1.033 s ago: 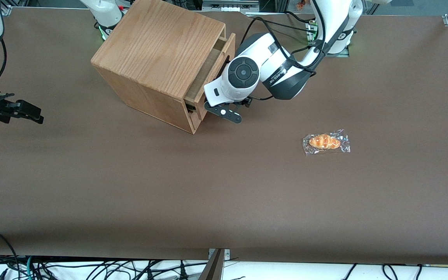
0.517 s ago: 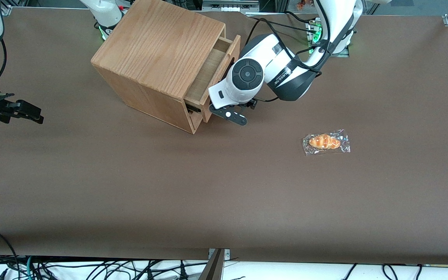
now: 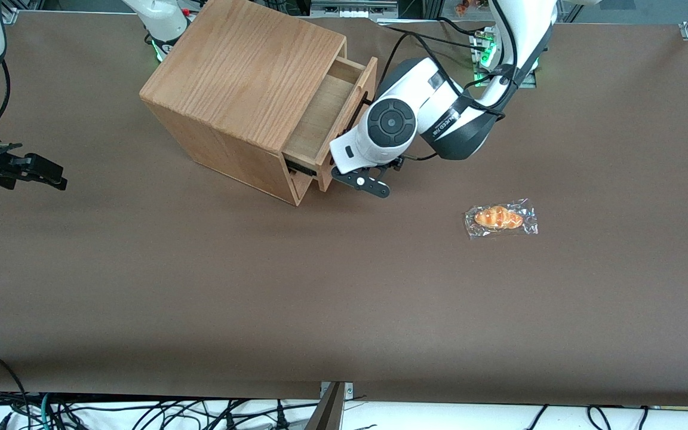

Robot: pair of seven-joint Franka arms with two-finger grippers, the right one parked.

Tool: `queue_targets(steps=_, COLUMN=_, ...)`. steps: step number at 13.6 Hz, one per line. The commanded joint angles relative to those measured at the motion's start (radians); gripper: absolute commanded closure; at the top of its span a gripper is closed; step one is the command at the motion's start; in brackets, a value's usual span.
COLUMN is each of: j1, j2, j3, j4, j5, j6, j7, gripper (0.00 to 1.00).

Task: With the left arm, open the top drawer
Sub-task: 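Pull the drawer out of the cabinet by its handle with the left gripper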

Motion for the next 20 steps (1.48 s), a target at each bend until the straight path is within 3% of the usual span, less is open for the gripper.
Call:
queue_targets(steps=1, j1=0.023, j2=-0.044, j3=0.003, j4=-0.053, j5=0.029, j6=0.008, j7=0.017, gripper=0.0)
queue_targets(steps=20, j1=0.097, j2=-0.067, j3=0.003, j4=-0.051, j5=0.029, j6=-0.037, j7=0.067, gripper=0.0)
